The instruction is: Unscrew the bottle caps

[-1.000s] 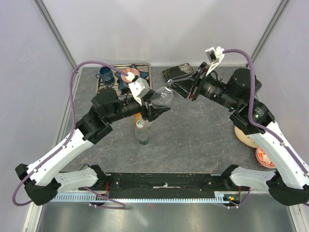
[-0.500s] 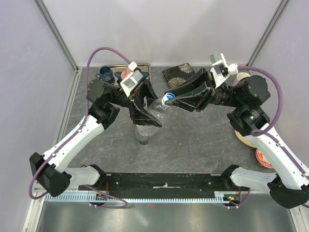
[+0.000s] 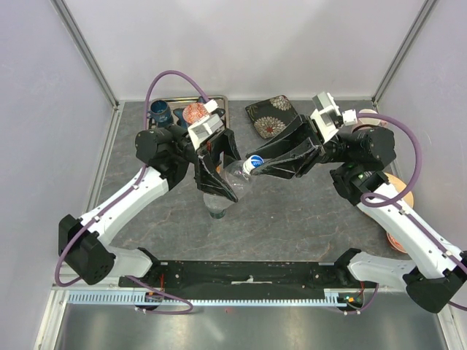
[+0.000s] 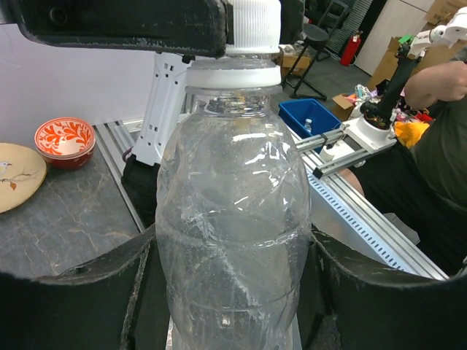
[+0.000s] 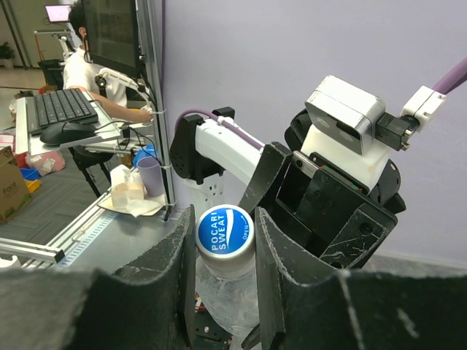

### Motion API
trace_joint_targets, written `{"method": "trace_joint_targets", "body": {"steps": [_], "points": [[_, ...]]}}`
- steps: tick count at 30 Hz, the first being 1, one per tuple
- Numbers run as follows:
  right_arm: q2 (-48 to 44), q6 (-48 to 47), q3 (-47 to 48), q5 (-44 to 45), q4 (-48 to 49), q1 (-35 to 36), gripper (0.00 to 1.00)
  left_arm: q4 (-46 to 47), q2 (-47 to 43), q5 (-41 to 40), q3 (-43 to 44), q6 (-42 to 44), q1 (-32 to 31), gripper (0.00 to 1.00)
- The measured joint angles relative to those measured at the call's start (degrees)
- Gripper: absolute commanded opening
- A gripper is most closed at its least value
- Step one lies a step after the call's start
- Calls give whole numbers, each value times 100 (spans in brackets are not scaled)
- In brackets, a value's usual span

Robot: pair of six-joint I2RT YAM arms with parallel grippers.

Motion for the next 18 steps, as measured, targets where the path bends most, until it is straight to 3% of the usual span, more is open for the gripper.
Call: {"method": "trace_joint_targets", "body": {"steps": [2,7,11,18], "points": [[0,85,-28,-22,92,0,0,83,11,17,0,-66,-7,42],[-55,-140,85,7,-415,0,24,-46,20,46,0,-37,-22,43],[-96,-448,302,149,-1167,2,41,-669,-74,13,0,420,-20,45],[-170,-573,409,472,-1836,26,47,-2094,-321,-282,11,1537,-20,47]]}}
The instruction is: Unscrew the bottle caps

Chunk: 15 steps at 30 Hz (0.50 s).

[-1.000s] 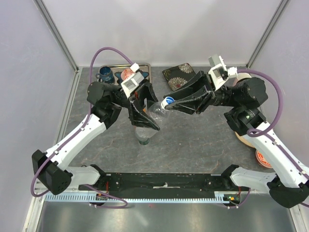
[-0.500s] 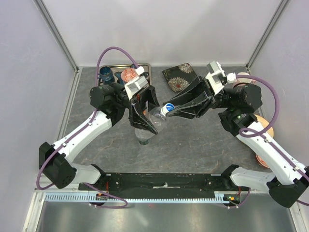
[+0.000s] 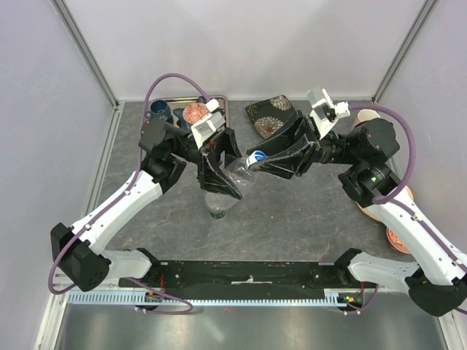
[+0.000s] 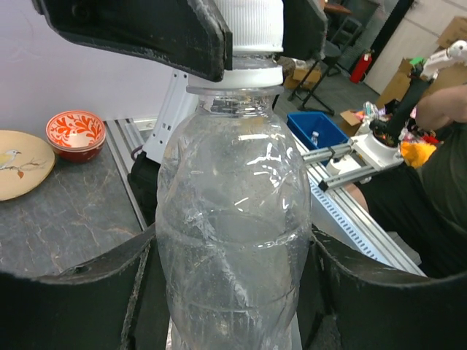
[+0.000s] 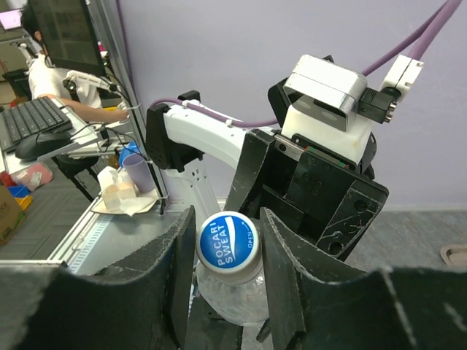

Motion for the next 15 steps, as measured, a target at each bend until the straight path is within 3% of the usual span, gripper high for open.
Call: {"method": "trace_joint_targets", "body": {"steps": [4,8,15], "points": [[7,2,9,192,-177,7,54,-595,-44,-151,0,450,24,47],[7,13,42,308,-313,15,74,-1040,-101,-343,0,763,37,47],[37,-24,271,841,-839,72,86,-1635,-127,-817,13,1189,61,48]]}}
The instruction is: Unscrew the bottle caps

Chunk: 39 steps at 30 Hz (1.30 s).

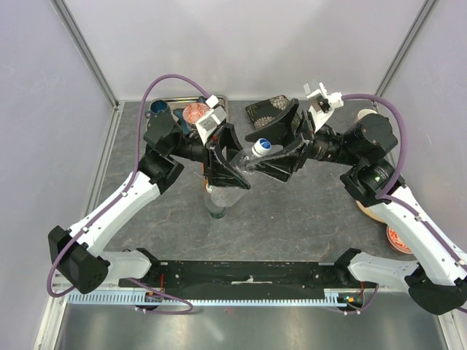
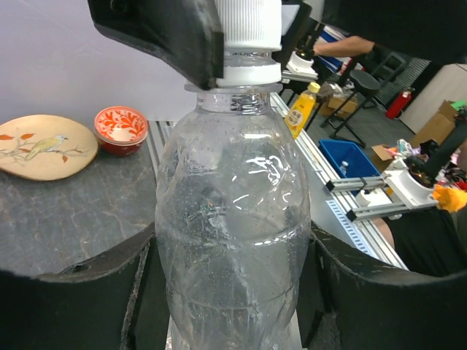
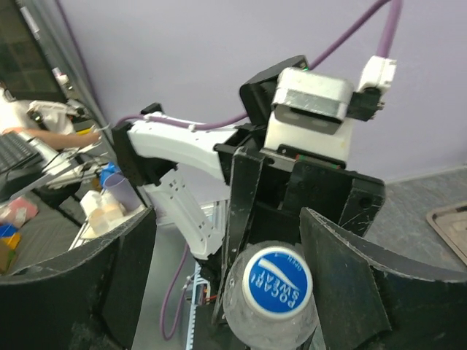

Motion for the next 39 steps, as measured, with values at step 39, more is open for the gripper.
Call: {"method": "trace_joint_targets", "body": {"steps": [39], "points": [[566,680,1655,4317,-2949,28,85,-3036,-693,-7672,155,4118,-2166,48]]}}
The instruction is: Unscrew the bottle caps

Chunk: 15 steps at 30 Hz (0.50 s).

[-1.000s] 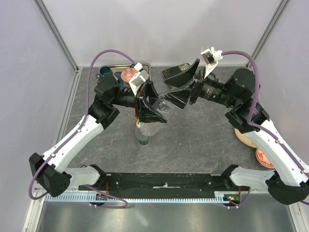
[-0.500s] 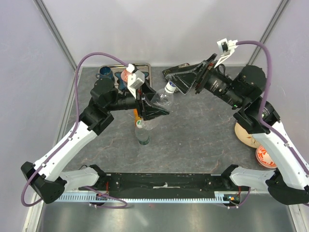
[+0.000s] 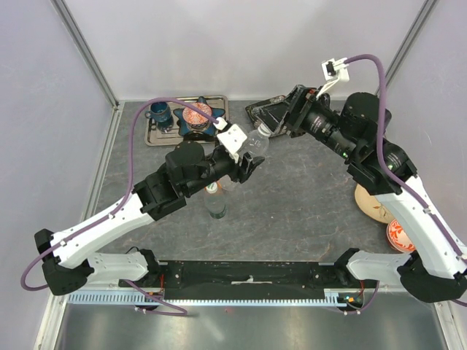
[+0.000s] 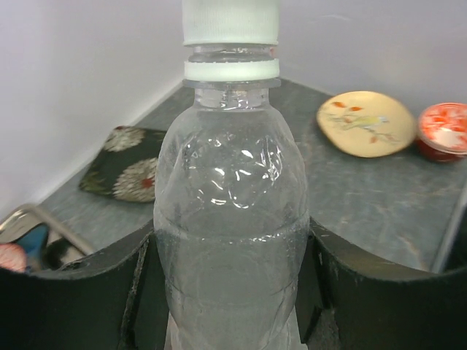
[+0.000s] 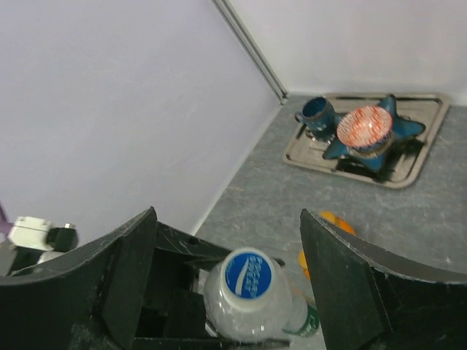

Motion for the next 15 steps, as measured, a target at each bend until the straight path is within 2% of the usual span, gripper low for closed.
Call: {"method": "trace_joint_targets", "body": {"steps": [6,15], "points": [[122,-31,0,297,-382,0,82,-7,81,-1209,0,389,-251,48],[153,-70,0,323,-516,0,73,33,160,-1862,0,651,-422,47]]}}
